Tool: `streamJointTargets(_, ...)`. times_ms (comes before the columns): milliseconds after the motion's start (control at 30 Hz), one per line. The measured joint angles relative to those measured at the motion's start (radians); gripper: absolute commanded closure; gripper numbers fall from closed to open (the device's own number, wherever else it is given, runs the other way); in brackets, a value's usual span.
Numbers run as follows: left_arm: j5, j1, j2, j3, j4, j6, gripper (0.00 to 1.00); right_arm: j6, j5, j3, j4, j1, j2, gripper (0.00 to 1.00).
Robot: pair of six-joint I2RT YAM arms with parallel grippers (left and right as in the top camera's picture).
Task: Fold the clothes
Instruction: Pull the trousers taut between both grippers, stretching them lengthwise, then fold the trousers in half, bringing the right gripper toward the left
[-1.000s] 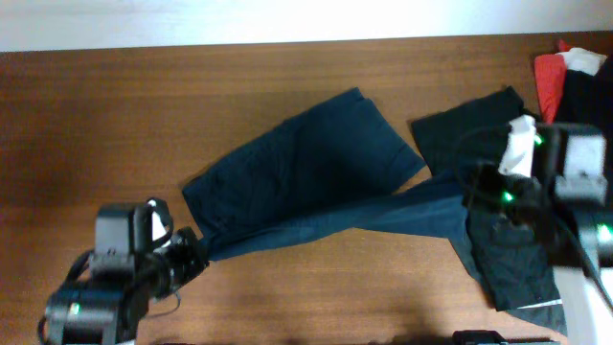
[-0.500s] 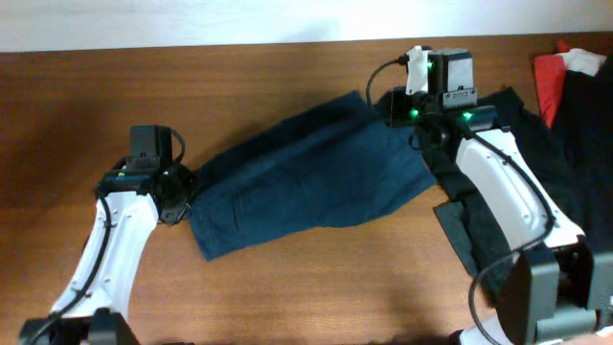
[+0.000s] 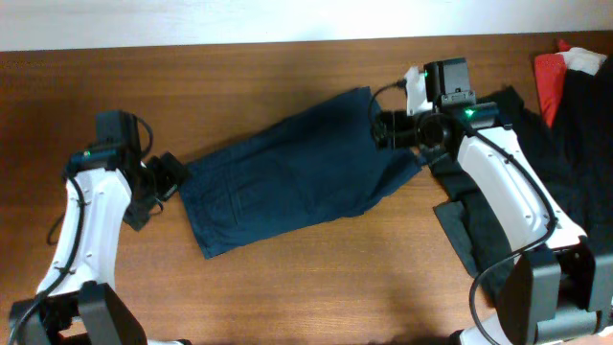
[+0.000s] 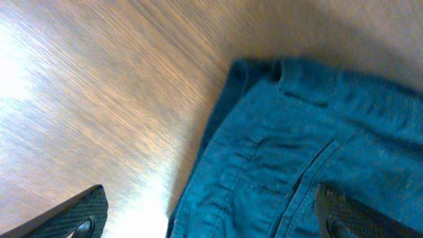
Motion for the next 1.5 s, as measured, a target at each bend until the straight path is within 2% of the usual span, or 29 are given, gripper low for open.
streamJointTargets(133,0.145,-0.001,0.001,-0.256,0.190,0.113,0.04,0.000,-0.057,-0.003,-0.105,0.000,0.000,0.21)
streamJointTargets(167,0.187,-0.001,0.000,-0.326,0.289,0.144,0.23,0.000,-0.061,-0.003,-0.113,0.000,0.000,0.22)
streamJointTargets(200,0.248,-0.001,-0.006,-0.393,0.388,0.185,0.46,0.000,-0.063,-0.003,-0.121,0.000,0.000,0.25)
streamJointTargets(233,0.277,-0.004,-0.011,-0.433,0.498,0.202,0.60,0.000,-0.063,-0.003,-0.125,0.000,0.000,0.26)
streamJointTargets(267,0.288,-0.011,-0.014,-0.454,0.538,0.207,0.65,0.000,-0.063,-0.003,-0.129,0.000,0.000,0.26)
streamJointTargets(300,0.301,-0.027,-0.013,-0.470,0.550,0.217,0.66,0.000,-0.063,-0.003,-0.129,0.000,0.000,0.26)
streamJointTargets(333,0.313,-0.043,-0.011,-0.483,0.553,0.219,0.75,0.000,-0.063,-0.003,-0.130,0.000,0.000,0.28)
streamJointTargets(367,0.322,-0.054,-0.011,-0.486,0.557,0.220,0.94,0.000,-0.063,-0.003,-0.129,0.000,0.000,0.30)
streamJointTargets(400,0.322,-0.066,-0.011,-0.489,0.564,0.219,0.99,0.000,-0.063,-0.003,-0.129,0.000,0.000,0.34)
streamJointTargets(433,0.325,-0.080,-0.009,-0.496,0.565,0.221,0.99,0.000,-0.063,-0.003,-0.130,0.000,0.000,0.50)
streamJointTargets(500,0.331,-0.086,-0.008,-0.496,0.562,0.223,0.99,0.000,-0.064,-0.003,-0.130,0.000,0.000,0.89)
streamJointTargets(533,0.332,-0.081,-0.008,-0.483,0.516,0.223,0.99,-0.003,-0.066,-0.003,-0.129,0.004,0.000,0.96)
streamJointTargets(600,0.285,-0.071,-0.003,-0.402,0.294,0.241,0.99,0.001,-0.066,-0.003,-0.129,0.031,0.000,0.96)
streamJointTargets(667,0.222,-0.070,-0.011,-0.170,0.000,0.290,0.99,-0.001,-0.068,-0.003,-0.113,0.110,0.006,0.96)
streamJointTargets(700,0.208,-0.070,-0.027,-0.042,-0.102,0.311,0.99,-0.001,-0.069,-0.003,-0.105,0.150,0.019,0.96)
streamJointTargets(767,0.193,-0.070,-0.043,0.085,-0.207,0.333,0.99,0.000,-0.079,-0.003,-0.091,0.214,0.070,0.96)
streamJointTargets(867,0.193,-0.070,-0.055,0.196,-0.272,0.347,0.99,0.001,-0.130,-0.003,-0.034,0.355,0.211,0.96)
streamJointTargets(1000,0.220,-0.070,-0.056,0.205,-0.283,0.348,0.99,0.079,-0.200,-0.003,0.148,0.557,0.392,0.96)
streamJointTargets(1133,0.251,-0.066,-0.056,0.238,-0.299,0.348,0.99,0.105,-0.245,-0.002,0.270,0.657,0.427,0.95)
streamJointTargets(1200,0.262,-0.067,-0.056,0.253,-0.299,0.348,0.99,0.108,-0.246,-0.001,0.267,0.660,0.427,0.91)
streamJointTargets(1267,0.265,-0.067,-0.056,0.255,-0.303,0.348,0.99,0.116,-0.256,0.010,0.182,0.624,0.423,0.91)
streamJointTargets(1367,0.264,-0.067,-0.056,0.256,-0.304,0.349,0.99,0.113,-0.154,0.029,-0.107,0.395,0.332,0.92)
streamJointTargets(1500,0.254,-0.067,-0.056,0.256,-0.302,0.352,0.99,0.029,-0.053,0.019,-0.247,0.206,0.270,0.92)
